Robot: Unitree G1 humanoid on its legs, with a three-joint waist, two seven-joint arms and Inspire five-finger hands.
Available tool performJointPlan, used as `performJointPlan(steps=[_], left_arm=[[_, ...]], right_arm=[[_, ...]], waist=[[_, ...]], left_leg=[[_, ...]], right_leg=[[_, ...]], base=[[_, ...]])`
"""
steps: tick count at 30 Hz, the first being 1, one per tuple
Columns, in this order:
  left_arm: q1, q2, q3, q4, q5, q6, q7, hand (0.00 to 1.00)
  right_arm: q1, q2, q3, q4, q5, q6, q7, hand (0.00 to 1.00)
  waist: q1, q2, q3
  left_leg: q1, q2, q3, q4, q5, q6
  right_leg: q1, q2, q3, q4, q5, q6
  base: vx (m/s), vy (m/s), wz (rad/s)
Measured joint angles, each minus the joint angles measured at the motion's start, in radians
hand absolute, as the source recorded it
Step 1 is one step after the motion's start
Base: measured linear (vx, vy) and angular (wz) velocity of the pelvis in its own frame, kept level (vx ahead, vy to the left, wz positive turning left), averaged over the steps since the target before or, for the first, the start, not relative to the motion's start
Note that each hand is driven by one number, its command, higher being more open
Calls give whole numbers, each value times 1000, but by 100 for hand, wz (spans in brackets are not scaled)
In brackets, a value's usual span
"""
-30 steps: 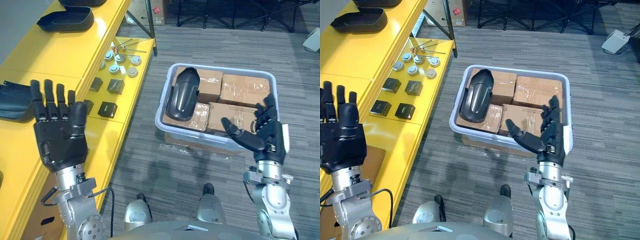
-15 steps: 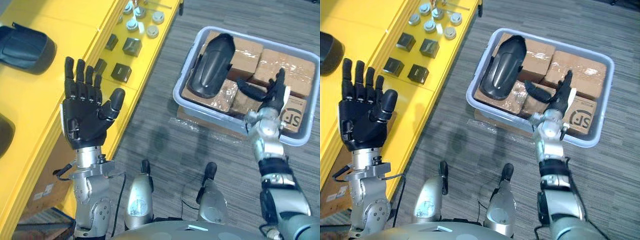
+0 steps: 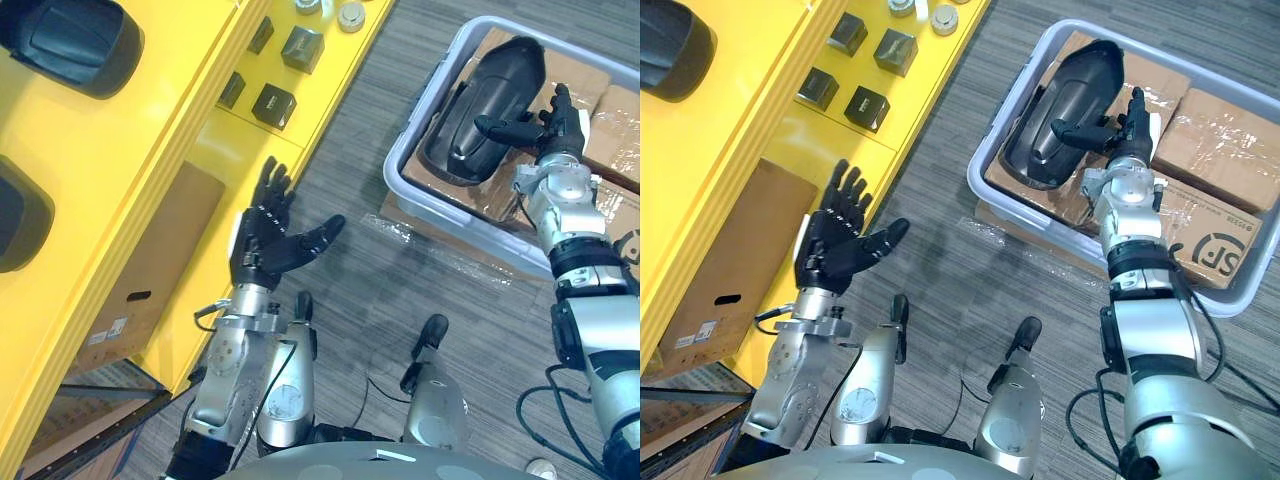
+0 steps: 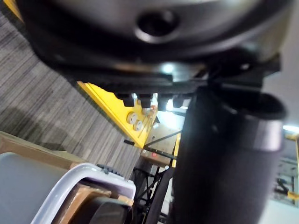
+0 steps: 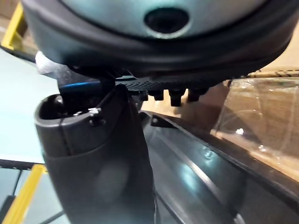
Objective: Walk over and take three plastic housings, then place them on the shelf
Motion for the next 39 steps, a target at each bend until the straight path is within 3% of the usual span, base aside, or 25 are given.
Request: performJointPlan(steps=[12, 19, 24, 28, 30, 36, 39], left_arm=[[-350, 6, -157, 136, 116, 18, -1, 100], [-383, 28, -154, 139, 73, 54, -12, 100], [-434, 33, -161, 248, 7, 170, -19, 100], [-514, 30, -171, 436, -180, 328, -9, 100], [-546, 31, -168, 514, -249, 365, -1, 100], [-670, 30, -104, 562, -324, 381, 27, 100], [-748, 31, -51, 586, -400, 376, 32, 100]], right_arm=[[-179, -8, -22, 152, -169, 243, -38, 0], [-212, -2, -23, 147, -241, 258, -57, 0], [-218, 33, -19, 155, -245, 261, -97, 0], [-217, 69, -17, 157, -280, 229, -128, 0], [-217, 94, 15, 147, -287, 201, -151, 0], [-216, 121, 81, 65, -384, 196, -192, 0], [-218, 125, 102, 14, -440, 165, -218, 0]], waist=[[-14, 17, 8], [-20, 20, 7], [-32, 20, 6], [-46, 20, 7], [-59, 19, 7], [-84, 12, 11], [-97, 2, 17]], left_leg=[[-22, 3, 6, 10, 19, -1], [19, 5, 30, -43, 44, -1], [47, 5, 45, -77, 62, -2], [55, 5, 55, -91, 72, -4], [55, 6, 65, -91, 73, -4], [55, 10, 87, -89, 74, -5], [57, 15, 108, -89, 74, -5]], right_leg=[[-53, -7, 9, 61, -14, -20], [-60, -9, 31, 76, -16, -23], [-64, -10, 40, 89, -22, -31], [-68, -10, 50, 89, -22, -32], [-77, -9, 61, 89, -22, -32], [-95, -4, 90, 88, -11, -33], [-102, 3, 110, 74, 5, -36]], base=[[-48, 6, -3], [17, -7, -7], [-3, -6, -6], [-33, -8, -5], [-38, -1, -14], [-23, 3, -13], [-12, 12, -17]])
